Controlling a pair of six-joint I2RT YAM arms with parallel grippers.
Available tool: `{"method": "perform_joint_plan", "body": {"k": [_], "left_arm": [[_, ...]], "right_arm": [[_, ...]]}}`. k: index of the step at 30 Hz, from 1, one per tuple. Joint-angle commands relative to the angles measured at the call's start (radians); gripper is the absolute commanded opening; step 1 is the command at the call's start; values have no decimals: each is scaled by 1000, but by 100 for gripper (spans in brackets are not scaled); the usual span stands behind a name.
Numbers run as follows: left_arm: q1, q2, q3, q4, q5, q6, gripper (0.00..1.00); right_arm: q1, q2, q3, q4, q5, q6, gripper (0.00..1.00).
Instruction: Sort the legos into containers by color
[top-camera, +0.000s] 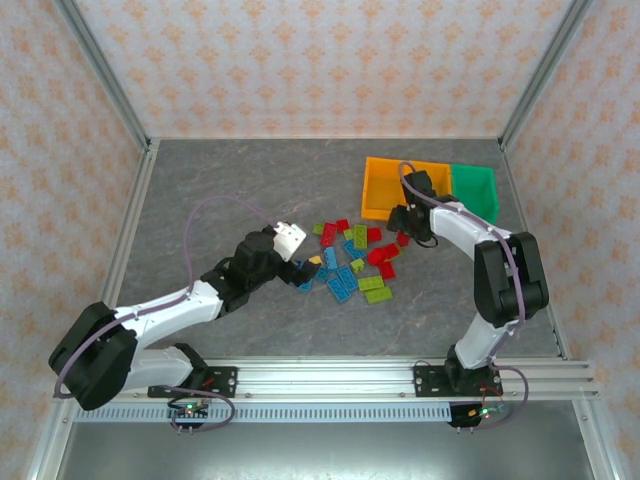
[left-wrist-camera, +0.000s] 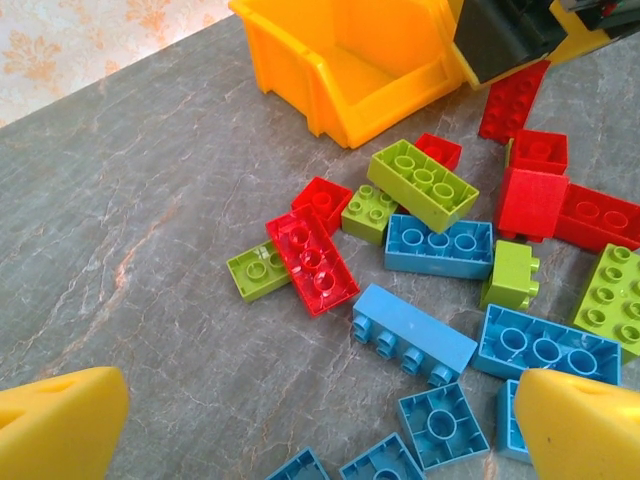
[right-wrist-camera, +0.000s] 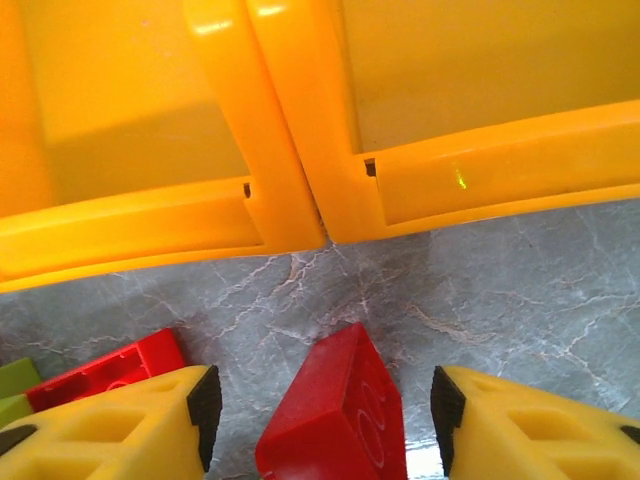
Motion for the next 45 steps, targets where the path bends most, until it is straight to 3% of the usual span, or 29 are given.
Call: {"method": "perform_joint_plan", "body": {"k": [1, 11, 15, 20, 22, 27, 33, 37, 39, 42, 45], "left_arm": [[1, 10, 4, 23, -28, 16, 100], [-1, 25, 7, 20, -51, 15, 100], [-1, 27, 7, 19, -62, 16, 100], [-1, 16, 1, 25, -61, 14, 100], [-2, 17, 1, 28, -60, 13, 100], [-7, 24, 6, 24, -65, 13, 100], [-12, 24, 11, 13, -98, 20, 100], [-15, 25, 13, 19, -156, 5, 100], [-15, 28, 18, 19, -193, -15, 100], [-15, 53, 62, -31, -224, -67, 100], [-15, 87, 102, -73, -238, -129, 100]], "right_arm": [[-6, -3, -11, -8, 31, -9, 52], [-6, -127, -94, 6, 36, 5, 26], [-6, -244, -134, 13, 70, 41, 18], [-21, -464, -148, 9, 263, 84, 16], [-75, -488, -109, 1, 316, 76, 16], [-292, -318, 50, 27, 220, 81, 16], [-388, -2, 286, -11, 137, 87, 16], [-399, 132, 406, -62, 138, 64, 23], [-399, 171, 454, -104, 143, 59, 35], [-399, 161, 477, -152, 151, 69, 49], [-400, 88, 423, -153, 152, 99, 52]]}}
